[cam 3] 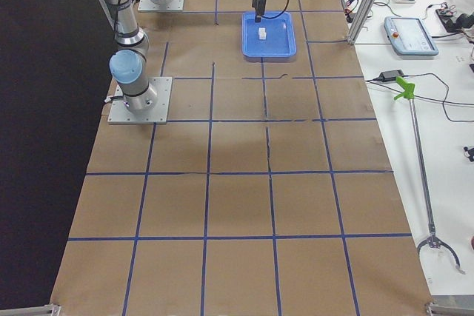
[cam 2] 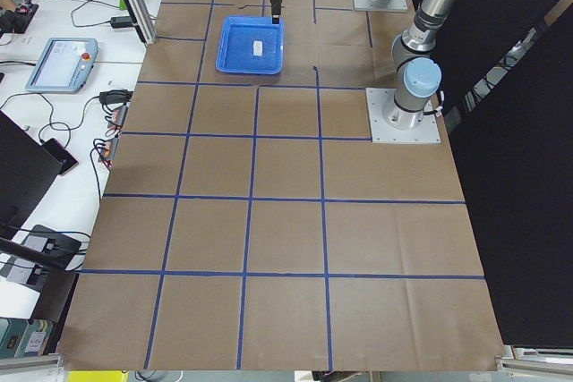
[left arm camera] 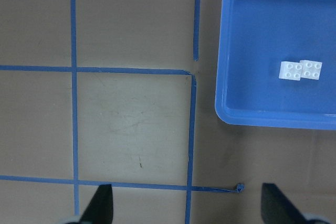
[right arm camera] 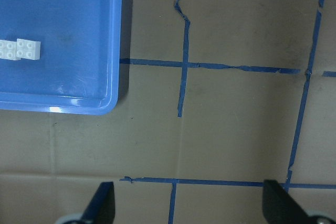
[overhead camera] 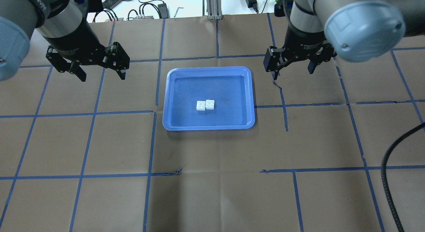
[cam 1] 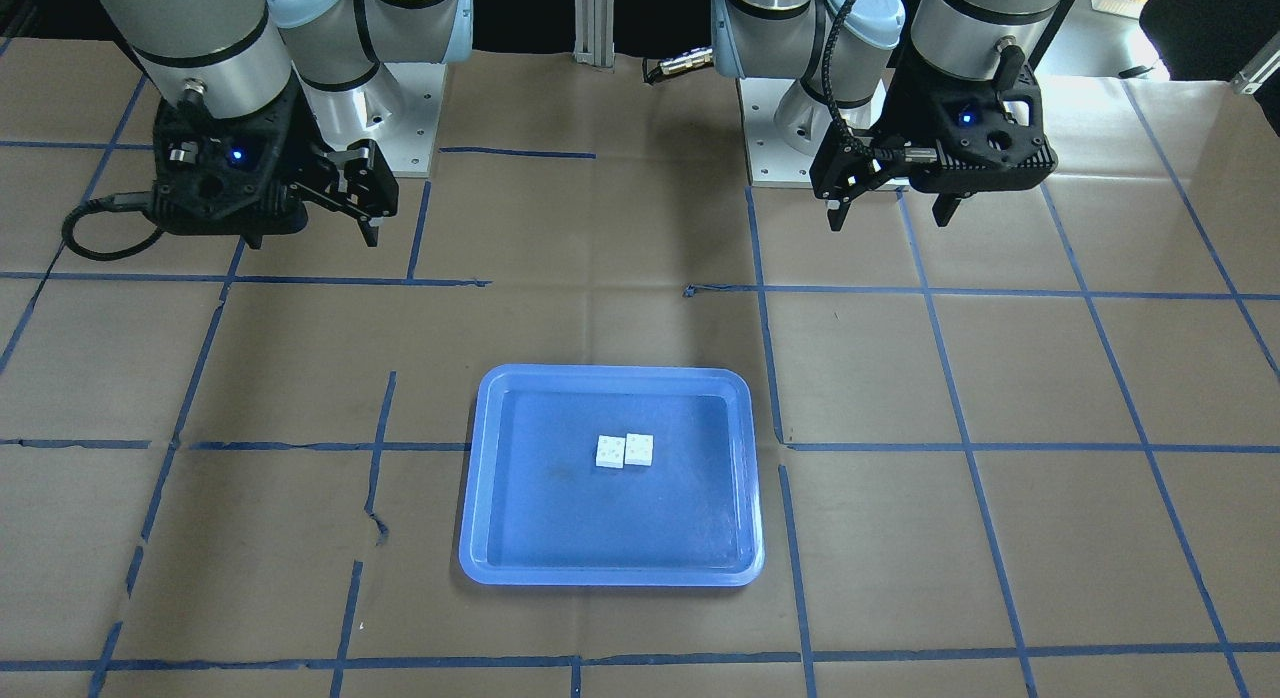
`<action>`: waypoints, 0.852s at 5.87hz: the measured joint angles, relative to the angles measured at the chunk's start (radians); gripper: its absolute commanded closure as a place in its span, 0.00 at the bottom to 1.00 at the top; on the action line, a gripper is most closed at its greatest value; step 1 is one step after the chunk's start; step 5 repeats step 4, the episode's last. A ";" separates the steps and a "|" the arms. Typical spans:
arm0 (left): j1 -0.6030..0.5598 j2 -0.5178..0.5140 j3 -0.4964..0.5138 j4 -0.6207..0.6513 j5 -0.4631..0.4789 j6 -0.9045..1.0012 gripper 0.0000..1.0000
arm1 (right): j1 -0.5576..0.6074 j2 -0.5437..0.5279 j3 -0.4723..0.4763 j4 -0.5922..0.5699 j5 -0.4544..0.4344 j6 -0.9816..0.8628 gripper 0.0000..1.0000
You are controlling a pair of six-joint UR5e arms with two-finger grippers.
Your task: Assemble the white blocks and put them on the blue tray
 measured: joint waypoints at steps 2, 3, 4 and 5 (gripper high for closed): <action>0.000 0.000 0.000 0.000 0.000 0.000 0.01 | -0.022 -0.024 0.031 0.001 0.020 -0.029 0.00; 0.000 0.000 0.000 0.000 0.000 0.000 0.01 | -0.022 -0.028 0.035 -0.003 0.023 -0.029 0.00; 0.000 0.000 0.000 0.001 0.000 0.000 0.01 | -0.021 -0.029 0.034 -0.005 0.024 -0.027 0.00; 0.000 0.000 0.000 0.001 0.000 0.000 0.01 | -0.021 -0.029 0.034 -0.005 0.024 -0.027 0.00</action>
